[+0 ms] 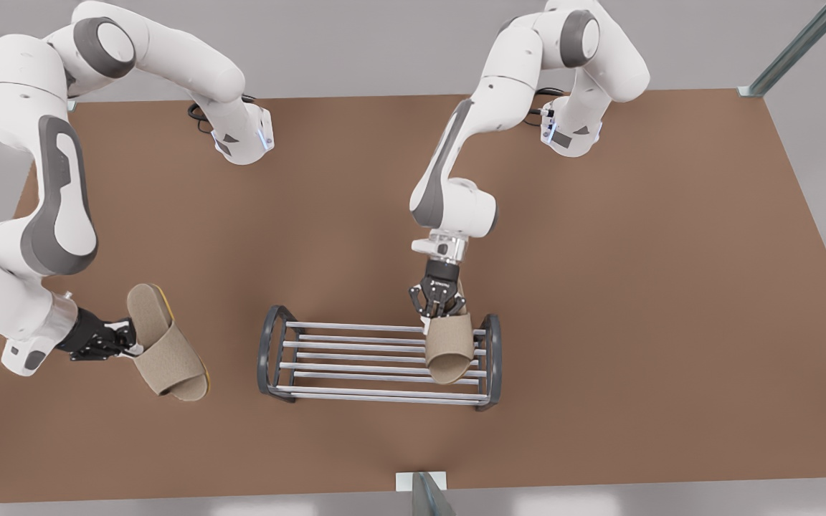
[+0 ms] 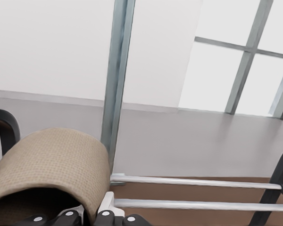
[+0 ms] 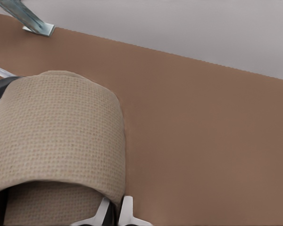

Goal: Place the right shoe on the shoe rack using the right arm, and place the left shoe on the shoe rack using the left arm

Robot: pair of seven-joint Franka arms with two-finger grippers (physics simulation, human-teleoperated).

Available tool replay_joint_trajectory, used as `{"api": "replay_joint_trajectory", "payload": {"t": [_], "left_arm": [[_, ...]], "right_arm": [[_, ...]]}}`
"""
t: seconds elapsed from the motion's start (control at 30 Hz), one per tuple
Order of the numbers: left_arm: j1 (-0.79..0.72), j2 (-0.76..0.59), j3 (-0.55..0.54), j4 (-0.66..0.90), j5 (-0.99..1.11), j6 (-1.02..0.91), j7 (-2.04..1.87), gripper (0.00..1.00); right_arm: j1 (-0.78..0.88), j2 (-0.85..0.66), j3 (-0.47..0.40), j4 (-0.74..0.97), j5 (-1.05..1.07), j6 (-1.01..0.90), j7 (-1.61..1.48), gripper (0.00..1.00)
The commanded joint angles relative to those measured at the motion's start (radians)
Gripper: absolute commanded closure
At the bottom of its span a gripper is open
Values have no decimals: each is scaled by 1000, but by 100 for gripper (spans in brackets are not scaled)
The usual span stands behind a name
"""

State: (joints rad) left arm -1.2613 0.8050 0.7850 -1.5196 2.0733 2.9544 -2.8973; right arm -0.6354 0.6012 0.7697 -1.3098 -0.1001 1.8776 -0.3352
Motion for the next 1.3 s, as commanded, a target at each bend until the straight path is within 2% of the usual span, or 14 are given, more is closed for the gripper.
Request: {"api": "replay_joint_trajectory", "payload": {"t": [0.0, 0.1, 0.13, 0.17, 0.2, 0.23, 0.37, 0.47, 0.6, 0.87, 0.97, 1.03, 1.2, 1.27], "left_arm": [[3, 2, -4, 4, -13, -26, -885, 79], [14, 10, -18, 25, -13, -26, -878, 79], [25, 11, -23, 29, -12, -26, -876, 12], [25, 11, -23, 29, -10, -26, -875, 0], [25, 17, -23, 29, -10, -26, -875, 0], [25, 20, -23, 29, -10, -26, -876, 0], [23, 26, -23, 29, -10, -26, -875, 0], [17, 25, -21, 29, -10, -24, -875, 0], [8, 23, -20, 29, -12, -24, -876, 0], [-59, -15, 22, -39, -2, 0, -875, 0], [-148, -23, 120, -90, -2, 75, -875, 0], [-227, -23, 243, -108, -7, 192, -879, 0], [-239, -43, 480, -103, 1, 524, -876, 0], [-231, -88, 542, -123, 43, 548, -887, 0]], "right_arm": [[91, -6, 3, 46, -12, -172, 616, 79], [240, -46, -3, 53, -10, -180, 866, 79], [302, -44, -10, 86, -12, -187, 966, 79], [338, -44, -9, 90, -45, -187, 1037, 79], [384, -44, -13, 118, -53, -184, 1120, 79], [459, -44, -71, 153, -55, -186, 1199, 79], [847, -40, -492, 259, -44, -183, 1346, 79], [974, -35, -622, 261, -46, -161, 1406, 79], [1057, -21, -670, 259, -49, -120, 1493, 79], [1117, 8, -678, 178, -58, 11, 1598, 79], [1131, 28, -678, 161, -69, 52, 1642, 79], [1145, 29, -678, 161, -69, 66, 1653, 79], [1149, 49, -679, 161, -99, 74, 1667, 79], [1154, 51, -679, 161, -105, 81, 1667, 79]]}}
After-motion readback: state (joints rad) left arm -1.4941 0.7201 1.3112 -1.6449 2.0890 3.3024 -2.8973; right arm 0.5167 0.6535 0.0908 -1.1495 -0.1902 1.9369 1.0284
